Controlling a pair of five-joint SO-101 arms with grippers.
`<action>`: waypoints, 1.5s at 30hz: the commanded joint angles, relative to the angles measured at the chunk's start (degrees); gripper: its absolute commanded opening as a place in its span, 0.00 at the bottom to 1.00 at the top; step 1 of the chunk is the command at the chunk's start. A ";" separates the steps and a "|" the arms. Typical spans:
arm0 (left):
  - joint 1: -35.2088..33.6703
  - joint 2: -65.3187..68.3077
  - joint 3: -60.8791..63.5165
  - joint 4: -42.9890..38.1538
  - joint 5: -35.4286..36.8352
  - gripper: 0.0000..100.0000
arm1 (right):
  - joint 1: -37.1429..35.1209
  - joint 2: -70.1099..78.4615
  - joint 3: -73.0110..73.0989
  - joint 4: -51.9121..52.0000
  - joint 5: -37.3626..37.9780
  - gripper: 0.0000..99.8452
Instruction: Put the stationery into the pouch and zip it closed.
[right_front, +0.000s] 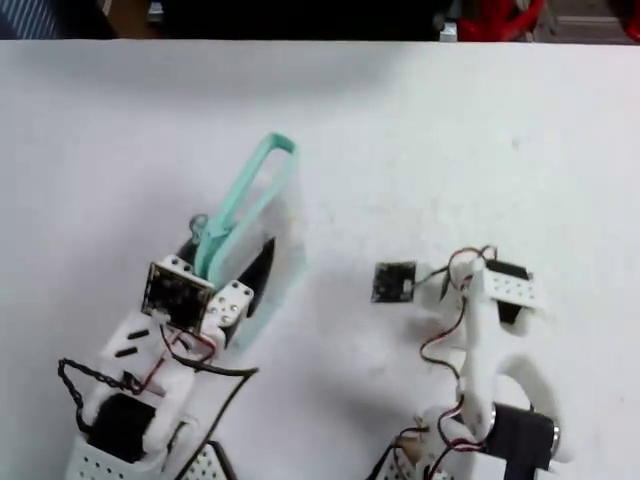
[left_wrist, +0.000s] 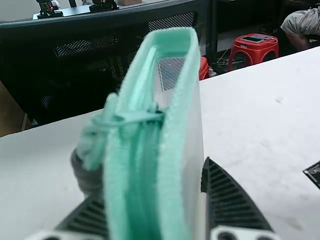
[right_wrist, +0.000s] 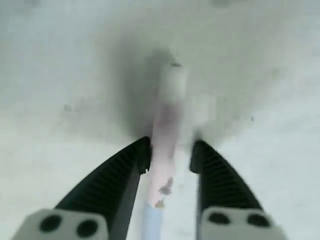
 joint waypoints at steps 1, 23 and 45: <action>0.66 -0.66 -0.18 -0.97 -0.18 0.18 | -1.80 -2.15 -6.07 0.31 -7.91 0.01; 0.66 -0.66 -0.18 -0.97 -0.18 0.18 | -27.12 -17.01 -64.62 15.60 -70.51 0.02; 0.31 -0.66 -0.35 -0.97 -0.18 0.18 | -52.70 -17.19 -56.18 -10.24 -101.36 0.02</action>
